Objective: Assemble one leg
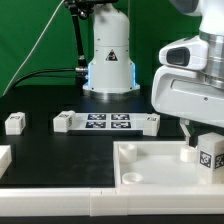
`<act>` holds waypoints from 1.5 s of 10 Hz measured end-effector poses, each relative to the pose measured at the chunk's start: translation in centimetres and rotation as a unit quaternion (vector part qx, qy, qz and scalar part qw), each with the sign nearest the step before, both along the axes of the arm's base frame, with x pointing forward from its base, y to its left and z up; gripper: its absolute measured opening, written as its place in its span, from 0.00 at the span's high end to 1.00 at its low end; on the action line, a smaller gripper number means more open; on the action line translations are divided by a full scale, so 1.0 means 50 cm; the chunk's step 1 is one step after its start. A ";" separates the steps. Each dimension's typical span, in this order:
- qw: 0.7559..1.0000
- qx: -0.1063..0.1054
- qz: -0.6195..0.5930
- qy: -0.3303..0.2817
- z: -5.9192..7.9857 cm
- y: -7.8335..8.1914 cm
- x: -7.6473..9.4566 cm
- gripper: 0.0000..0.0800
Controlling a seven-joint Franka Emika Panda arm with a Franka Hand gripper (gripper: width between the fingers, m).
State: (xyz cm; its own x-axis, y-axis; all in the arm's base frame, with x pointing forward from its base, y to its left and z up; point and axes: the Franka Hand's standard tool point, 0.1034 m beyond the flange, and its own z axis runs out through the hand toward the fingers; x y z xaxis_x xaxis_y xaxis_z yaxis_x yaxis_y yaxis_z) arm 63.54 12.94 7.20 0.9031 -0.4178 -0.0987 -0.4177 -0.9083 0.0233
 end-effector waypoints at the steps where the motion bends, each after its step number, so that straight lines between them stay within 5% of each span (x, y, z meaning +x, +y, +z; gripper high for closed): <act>1: 0.997 0.007 0.076 -0.004 0.000 -0.001 0.002 0.19; 8: 0.900 0.037 0.435 -0.012 0.000 -0.020 0.007 0.19; 10: 0.904 0.036 0.425 -0.011 -0.001 -0.020 0.007 0.19; 12: 0.904 0.036 0.425 -0.011 -0.002 -0.020 0.006 0.55; 15: 0.914 0.034 0.403 -0.010 -0.003 -0.020 0.006 0.64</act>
Offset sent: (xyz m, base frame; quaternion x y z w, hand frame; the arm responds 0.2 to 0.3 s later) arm -0.0025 -0.0061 0.0044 0.0110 0.0016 -0.2280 0.9736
